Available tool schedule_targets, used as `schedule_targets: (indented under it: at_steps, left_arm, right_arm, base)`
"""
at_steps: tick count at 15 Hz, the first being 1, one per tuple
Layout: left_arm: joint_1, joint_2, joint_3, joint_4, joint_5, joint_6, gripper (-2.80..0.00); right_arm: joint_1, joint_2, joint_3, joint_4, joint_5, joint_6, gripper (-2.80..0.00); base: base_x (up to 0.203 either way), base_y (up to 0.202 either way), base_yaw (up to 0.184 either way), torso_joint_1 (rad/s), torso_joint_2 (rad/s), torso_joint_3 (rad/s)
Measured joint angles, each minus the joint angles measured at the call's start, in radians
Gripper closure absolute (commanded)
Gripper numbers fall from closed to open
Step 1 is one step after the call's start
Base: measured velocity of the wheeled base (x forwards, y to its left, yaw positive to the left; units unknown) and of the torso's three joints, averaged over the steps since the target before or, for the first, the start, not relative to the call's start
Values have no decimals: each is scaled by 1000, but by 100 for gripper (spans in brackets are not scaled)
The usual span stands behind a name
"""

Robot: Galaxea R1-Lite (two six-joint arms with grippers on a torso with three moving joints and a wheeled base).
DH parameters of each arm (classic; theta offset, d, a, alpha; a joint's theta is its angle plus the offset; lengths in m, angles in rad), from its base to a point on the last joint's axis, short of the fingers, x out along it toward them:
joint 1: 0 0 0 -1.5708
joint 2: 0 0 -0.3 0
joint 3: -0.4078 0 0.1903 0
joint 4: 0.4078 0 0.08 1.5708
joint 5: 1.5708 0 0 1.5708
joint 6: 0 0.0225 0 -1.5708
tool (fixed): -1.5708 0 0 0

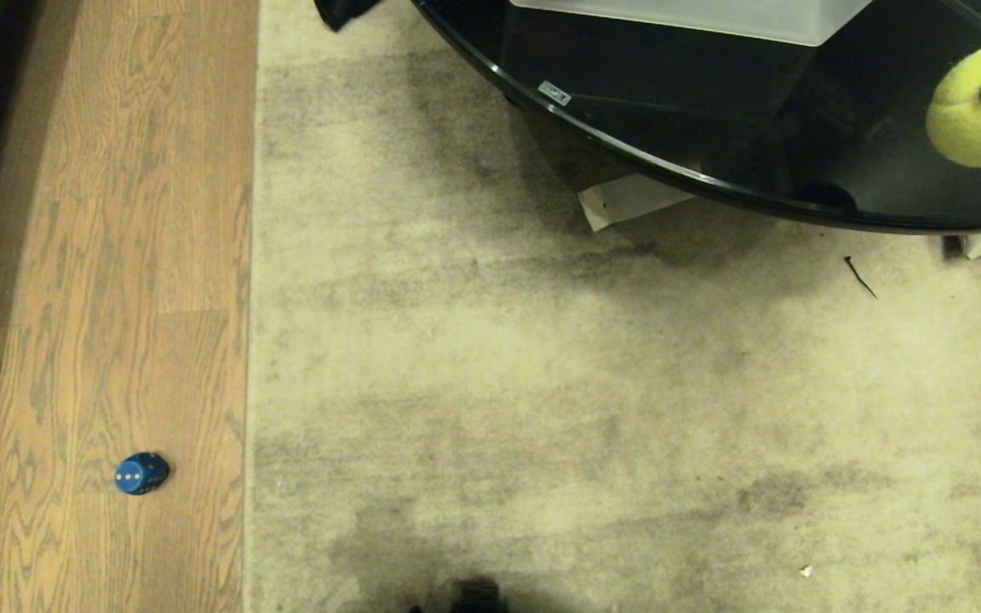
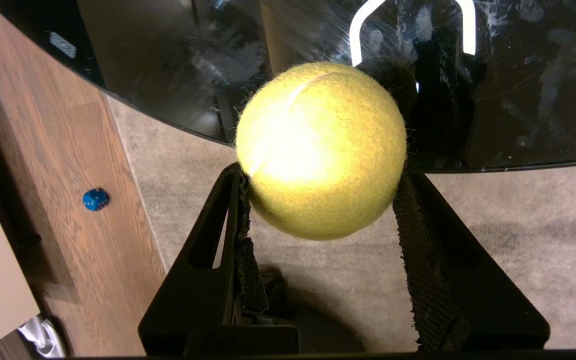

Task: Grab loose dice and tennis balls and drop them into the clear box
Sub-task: Pick up toys out of the box

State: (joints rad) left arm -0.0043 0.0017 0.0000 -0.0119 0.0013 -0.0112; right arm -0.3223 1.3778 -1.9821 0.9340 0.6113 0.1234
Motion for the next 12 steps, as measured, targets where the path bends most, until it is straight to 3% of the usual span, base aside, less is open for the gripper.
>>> schedule_targets:
  at_steps: [8,12]
  left_arm:
    - [0,0,0,0,0,-1,0]
    - [0,0,0,0,0,0,0]
  right_arm:
    - [-2,-138,47,3,-11,-1,0]
    - [25,-262,216,-42,-63,-30,0]
  base:
    - [0,0,0,0,0,0]
    - [0,0,0,0,0,0]
